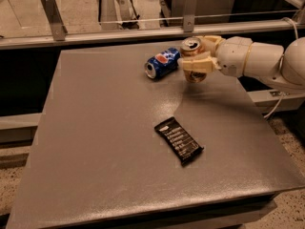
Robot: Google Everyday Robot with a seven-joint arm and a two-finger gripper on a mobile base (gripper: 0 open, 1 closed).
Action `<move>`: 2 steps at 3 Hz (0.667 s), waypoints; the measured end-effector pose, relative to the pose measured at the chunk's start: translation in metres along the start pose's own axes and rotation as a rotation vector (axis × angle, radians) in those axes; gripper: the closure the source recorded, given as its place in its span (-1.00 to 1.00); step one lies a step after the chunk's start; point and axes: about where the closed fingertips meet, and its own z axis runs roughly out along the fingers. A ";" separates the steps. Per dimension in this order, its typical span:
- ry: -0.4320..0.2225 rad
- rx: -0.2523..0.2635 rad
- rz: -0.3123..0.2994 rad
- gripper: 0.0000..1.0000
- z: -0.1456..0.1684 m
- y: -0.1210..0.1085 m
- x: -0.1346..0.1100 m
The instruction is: Place orange can upright
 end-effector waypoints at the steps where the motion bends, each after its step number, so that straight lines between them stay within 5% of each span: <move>1: -0.022 -0.024 0.018 1.00 0.001 0.000 0.008; 2: -0.036 -0.039 0.047 0.66 0.001 -0.002 0.015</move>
Offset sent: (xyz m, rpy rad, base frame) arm 0.0076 -0.0141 -0.0224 0.0805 0.0560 0.0487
